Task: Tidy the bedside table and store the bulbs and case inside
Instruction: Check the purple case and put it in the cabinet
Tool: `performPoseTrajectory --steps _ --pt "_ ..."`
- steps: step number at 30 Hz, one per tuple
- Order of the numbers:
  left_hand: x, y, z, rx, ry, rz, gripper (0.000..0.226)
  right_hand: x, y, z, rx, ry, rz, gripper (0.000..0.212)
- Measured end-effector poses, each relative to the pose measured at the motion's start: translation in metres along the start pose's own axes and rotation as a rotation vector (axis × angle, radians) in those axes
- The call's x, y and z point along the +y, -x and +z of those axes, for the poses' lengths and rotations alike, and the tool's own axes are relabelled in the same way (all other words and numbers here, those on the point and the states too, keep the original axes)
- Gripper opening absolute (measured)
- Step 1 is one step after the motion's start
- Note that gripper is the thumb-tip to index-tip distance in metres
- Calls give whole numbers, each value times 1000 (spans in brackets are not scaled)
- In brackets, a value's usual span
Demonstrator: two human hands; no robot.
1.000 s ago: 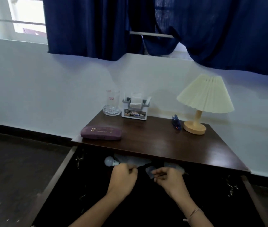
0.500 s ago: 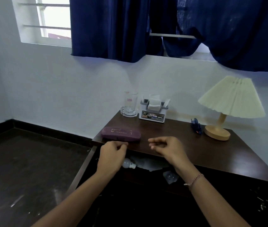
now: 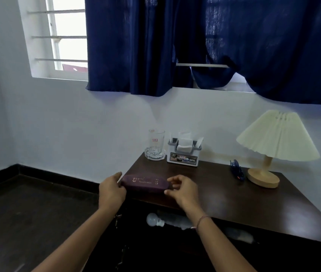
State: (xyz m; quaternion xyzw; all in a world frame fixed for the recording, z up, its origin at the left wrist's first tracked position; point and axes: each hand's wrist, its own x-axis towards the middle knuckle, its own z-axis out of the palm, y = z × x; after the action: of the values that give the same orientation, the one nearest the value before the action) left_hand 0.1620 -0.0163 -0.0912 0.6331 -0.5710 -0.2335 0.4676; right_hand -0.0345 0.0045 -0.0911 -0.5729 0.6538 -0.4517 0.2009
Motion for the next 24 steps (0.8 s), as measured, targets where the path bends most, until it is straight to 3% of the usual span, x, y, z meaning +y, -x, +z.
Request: performPoseTrajectory --steps 5,9,12,17,24 --pt "-3 -8 6 -169 80 -102 53 -5 5 7 -22 108 -78 63" --pt "0 -14 9 -265 176 -160 68 2 9 5 -56 34 -45 73" --pt "1 -14 15 -276 188 -139 77 7 9 4 -55 -12 -41 73" --pt "7 -8 24 -248 181 -65 61 20 4 -14 -28 55 -55 58" --pt "33 -7 65 -390 370 21 46 49 -8 -65 91 99 -33 52"
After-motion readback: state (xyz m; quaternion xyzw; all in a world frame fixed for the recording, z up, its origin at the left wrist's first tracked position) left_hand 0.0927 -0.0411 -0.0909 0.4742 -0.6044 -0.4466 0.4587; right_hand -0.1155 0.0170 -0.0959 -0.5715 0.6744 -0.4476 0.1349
